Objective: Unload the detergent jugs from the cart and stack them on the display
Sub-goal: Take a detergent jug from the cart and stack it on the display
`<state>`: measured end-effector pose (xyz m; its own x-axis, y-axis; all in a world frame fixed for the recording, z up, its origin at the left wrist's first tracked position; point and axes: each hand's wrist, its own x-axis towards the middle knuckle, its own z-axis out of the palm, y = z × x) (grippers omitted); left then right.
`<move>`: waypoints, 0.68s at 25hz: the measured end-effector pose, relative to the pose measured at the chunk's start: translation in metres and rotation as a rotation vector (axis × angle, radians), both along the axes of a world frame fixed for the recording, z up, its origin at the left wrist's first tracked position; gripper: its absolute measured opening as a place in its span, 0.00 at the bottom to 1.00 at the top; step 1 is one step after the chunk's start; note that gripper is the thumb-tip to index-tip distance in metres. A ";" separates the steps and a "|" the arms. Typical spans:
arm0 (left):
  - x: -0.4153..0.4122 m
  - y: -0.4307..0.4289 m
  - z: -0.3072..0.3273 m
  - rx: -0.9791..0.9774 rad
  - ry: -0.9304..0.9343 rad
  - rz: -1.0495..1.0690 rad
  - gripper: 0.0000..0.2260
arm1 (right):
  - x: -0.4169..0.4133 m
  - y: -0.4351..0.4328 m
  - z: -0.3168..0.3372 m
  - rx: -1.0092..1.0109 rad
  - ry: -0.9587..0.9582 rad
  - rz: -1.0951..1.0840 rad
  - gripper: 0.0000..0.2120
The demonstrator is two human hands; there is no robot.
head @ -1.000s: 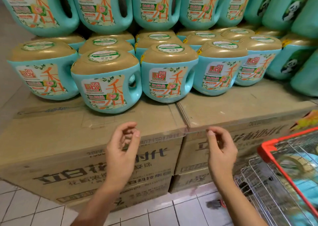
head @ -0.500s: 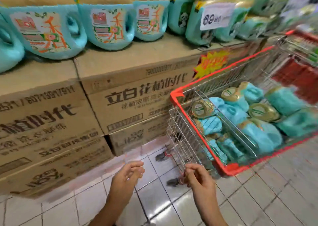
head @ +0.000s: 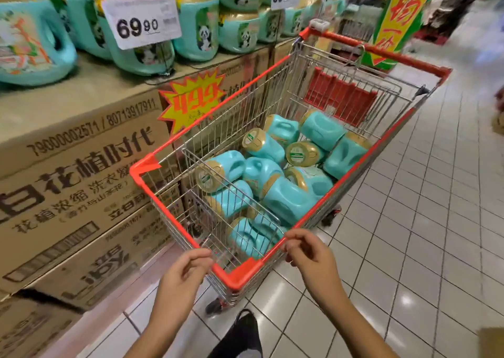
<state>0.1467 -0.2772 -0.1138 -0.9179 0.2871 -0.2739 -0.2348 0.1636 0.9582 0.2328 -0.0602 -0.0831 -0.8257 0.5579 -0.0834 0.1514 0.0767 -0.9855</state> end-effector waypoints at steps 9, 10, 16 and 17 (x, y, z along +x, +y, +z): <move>-0.141 0.174 0.039 0.074 0.050 0.077 0.07 | -0.152 0.187 0.005 0.215 -0.141 -0.099 0.06; -0.148 0.191 0.037 0.065 0.027 0.088 0.07 | -0.171 0.205 -0.004 0.282 -0.257 -0.047 0.06; -0.161 0.281 -0.018 -0.090 -0.252 0.259 0.08 | -0.257 0.270 -0.079 0.506 -0.688 0.537 0.11; -0.157 0.291 -0.032 -0.157 -0.316 0.265 0.08 | -0.266 0.275 -0.088 0.529 -0.728 0.658 0.11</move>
<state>-0.0100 0.0139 -0.1462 -0.8181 -0.0147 -0.5749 -0.5662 0.1956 0.8007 -0.0334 0.2147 -0.1711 -0.8241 0.1377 -0.5494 0.4550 0.7387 -0.4973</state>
